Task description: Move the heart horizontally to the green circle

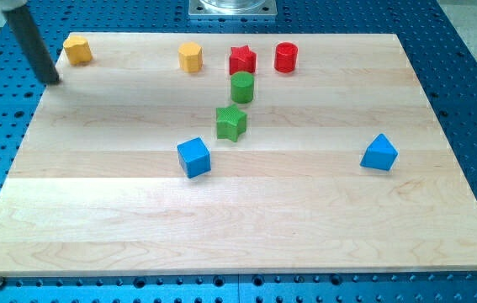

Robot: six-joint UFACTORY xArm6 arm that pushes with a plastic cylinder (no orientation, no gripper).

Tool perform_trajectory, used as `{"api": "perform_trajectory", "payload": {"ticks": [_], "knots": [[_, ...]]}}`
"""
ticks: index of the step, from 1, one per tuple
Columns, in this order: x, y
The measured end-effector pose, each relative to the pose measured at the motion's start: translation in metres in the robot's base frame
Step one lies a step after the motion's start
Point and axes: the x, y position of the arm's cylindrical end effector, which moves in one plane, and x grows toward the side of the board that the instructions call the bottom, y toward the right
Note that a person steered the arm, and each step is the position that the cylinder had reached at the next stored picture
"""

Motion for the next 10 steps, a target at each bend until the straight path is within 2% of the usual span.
{"api": "perform_trajectory", "payload": {"ticks": [1, 2, 3, 4, 5, 6, 7, 8, 9, 10], "knots": [[-0.058, 0.0], [-0.081, 0.054], [-0.039, 0.074], [-0.053, 0.082], [-0.087, 0.079], [-0.083, 0.03], [-0.029, 0.017], [0.029, 0.039], [0.068, 0.075], [0.053, 0.04]]}}
